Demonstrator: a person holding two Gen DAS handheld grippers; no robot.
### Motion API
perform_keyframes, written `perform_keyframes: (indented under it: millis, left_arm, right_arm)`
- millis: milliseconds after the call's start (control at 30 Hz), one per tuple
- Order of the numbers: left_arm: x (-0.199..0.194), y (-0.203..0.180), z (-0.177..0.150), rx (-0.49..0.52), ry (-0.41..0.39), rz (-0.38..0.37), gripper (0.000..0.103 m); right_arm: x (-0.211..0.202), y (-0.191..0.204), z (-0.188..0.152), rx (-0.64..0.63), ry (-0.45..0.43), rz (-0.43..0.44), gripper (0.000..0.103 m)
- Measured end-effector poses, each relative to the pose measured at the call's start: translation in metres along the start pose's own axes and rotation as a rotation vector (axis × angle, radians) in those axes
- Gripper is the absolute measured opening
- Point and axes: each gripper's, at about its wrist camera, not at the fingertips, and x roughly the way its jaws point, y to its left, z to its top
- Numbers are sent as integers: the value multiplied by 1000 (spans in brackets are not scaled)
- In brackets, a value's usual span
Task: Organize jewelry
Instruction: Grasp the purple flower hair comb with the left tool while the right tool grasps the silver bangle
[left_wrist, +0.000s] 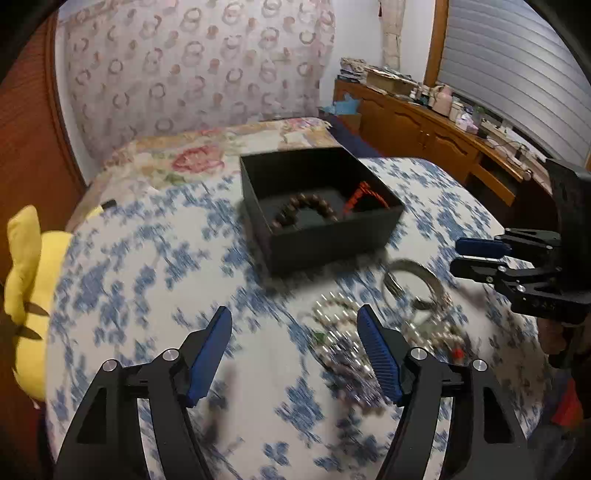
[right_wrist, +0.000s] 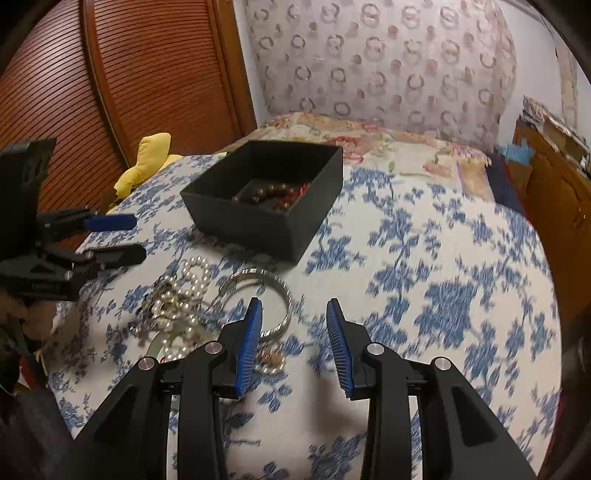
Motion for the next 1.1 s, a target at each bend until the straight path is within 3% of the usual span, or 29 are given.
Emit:
perform_keyframes:
  millis: [133,200,267,633,833,1000,1100]
  left_arm:
    - [5,-7,-11,1,31,-15,69]
    - [8,-11,-16,8,47,-21,69]
    - [10,-14,-19,11,63,-25,69]
    - [23,-28,-28,-1,109,-100,69]
    - [26,-34,-26,10,100,-104,69]
    - [25,-41,-26,41,94,-109,48]
    - [22,-39,-28,33,85,-115,46]
  right_arm:
    - [-1,6,-4,-11,2,-15,39]
    - [-2,7,-5,-15,3,-17,49]
    - [-2,9,-6,-24,9,-24,52]
    - [-7,10,-12,-23,24,-37,55]
    - [-11,6,-11,-12,18,-50,56]
    - [-9,7,-13,-6,19,-52,56]
    - [-6,9,-16,-7,25,-51,56]
